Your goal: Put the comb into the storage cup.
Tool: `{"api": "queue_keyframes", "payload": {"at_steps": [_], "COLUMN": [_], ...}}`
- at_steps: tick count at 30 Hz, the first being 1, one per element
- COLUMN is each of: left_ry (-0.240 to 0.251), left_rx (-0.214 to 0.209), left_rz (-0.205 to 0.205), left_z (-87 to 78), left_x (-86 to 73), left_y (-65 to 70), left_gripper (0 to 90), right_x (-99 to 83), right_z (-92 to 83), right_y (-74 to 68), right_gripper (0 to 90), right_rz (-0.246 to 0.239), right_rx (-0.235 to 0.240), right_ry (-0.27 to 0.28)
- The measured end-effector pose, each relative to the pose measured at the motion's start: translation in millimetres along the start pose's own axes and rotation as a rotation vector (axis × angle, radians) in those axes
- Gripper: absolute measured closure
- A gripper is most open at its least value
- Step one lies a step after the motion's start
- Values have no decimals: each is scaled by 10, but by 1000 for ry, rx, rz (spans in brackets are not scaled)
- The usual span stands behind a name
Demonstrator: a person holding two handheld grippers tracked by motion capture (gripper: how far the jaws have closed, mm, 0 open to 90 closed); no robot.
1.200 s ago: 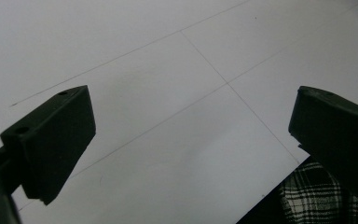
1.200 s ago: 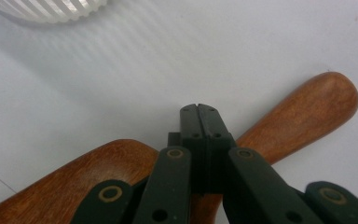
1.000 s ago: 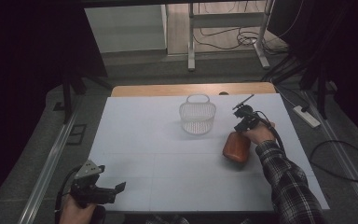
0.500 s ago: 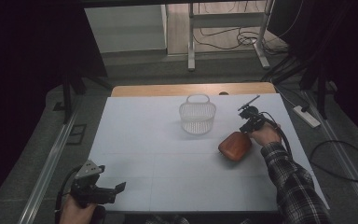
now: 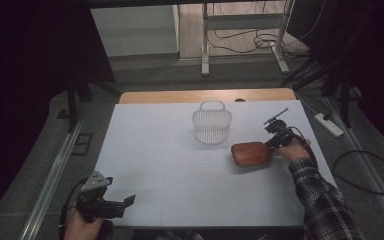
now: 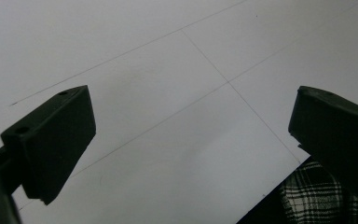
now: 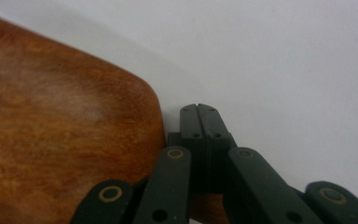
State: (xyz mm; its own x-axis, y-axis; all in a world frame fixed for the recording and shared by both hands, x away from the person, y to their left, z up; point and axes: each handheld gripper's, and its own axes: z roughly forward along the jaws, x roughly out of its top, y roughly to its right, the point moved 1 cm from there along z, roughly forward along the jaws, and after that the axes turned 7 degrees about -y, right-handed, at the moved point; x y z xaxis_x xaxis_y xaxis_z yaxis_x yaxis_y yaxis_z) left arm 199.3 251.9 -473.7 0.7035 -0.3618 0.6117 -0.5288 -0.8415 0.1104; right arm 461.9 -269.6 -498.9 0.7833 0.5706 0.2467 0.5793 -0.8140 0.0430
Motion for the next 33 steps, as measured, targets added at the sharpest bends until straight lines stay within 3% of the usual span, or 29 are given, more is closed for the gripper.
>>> {"api": "queue_keyframes", "payload": {"at_steps": [33], "left_ry": [0], "left_rx": [0], "left_rz": [4], "left_z": [-1], "left_x": [1], "left_y": [5], "left_gripper": [14], "right_x": [-485], "right_z": [-174], "right_y": [-72], "right_gripper": [889], "right_rz": [13], "right_rx": [54], "right_ry": [25]}}
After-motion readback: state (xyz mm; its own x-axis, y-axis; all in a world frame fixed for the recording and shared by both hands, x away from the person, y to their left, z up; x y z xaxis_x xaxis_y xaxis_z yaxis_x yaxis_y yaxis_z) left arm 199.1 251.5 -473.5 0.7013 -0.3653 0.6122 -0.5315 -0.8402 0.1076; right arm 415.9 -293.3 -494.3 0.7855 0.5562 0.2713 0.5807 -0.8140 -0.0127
